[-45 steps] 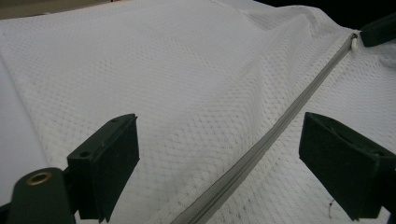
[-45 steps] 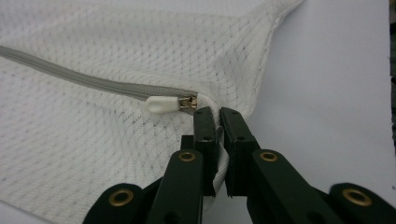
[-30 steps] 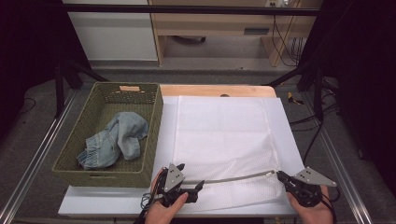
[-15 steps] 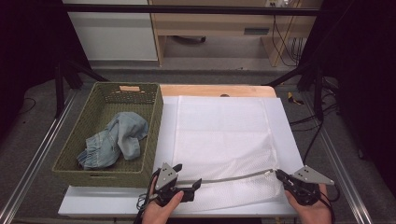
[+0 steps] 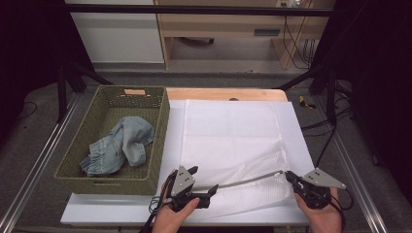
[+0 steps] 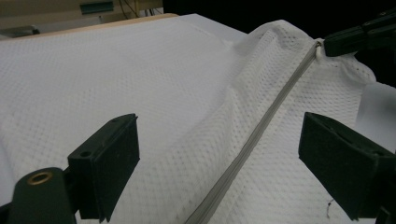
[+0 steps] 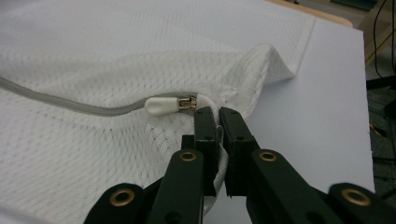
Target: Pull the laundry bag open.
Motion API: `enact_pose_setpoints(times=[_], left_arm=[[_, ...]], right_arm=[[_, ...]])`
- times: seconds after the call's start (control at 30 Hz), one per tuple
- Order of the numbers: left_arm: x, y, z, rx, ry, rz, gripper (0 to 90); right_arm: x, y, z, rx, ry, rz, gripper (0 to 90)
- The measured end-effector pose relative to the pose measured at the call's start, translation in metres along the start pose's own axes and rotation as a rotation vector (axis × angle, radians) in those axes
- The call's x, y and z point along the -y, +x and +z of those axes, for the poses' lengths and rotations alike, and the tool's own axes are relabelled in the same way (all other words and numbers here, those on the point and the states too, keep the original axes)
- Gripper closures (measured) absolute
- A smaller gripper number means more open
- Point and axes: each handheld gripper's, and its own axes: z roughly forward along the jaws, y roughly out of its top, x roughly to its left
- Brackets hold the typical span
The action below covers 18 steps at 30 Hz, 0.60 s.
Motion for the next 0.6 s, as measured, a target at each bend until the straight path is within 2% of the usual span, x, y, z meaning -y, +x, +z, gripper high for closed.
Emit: enact_pose_setpoints(times=[0.13, 0.23, 0.3, 0.37, 0.53, 0.6], left_arm=[[0.002, -0.002, 0.002, -0.003, 0.006, 0.007, 11.9], [0.003, -0.001, 0.002, -0.006, 0.013, 0.006, 11.8], [0.003, 0.0, -0.002, -0.012, -0.003, -0.015, 11.7], [0.002, 0.002, -0.005, -0.028, -0.005, -0.011, 11.7], [0.009, 0.007, -0.012, -0.055, 0.012, -0.026, 11.9], [0.011, 0.006, -0.015, -0.054, 0.019, -0.024, 11.9]], right_arm=[[-0.003, 0.005, 0.003, -0.01, -0.003, -0.027, 86.4], [-0.004, 0.006, 0.002, -0.014, -0.008, -0.024, 86.3], [-0.004, 0.006, 0.001, -0.012, -0.014, -0.022, 86.4], [-0.005, 0.006, 0.001, -0.014, -0.019, -0.029, 86.4], [-0.005, 0.011, 0.0, -0.031, -0.026, -0.03, 86.4], [-0.004, 0.015, -0.002, -0.028, -0.026, -0.034, 86.4]])
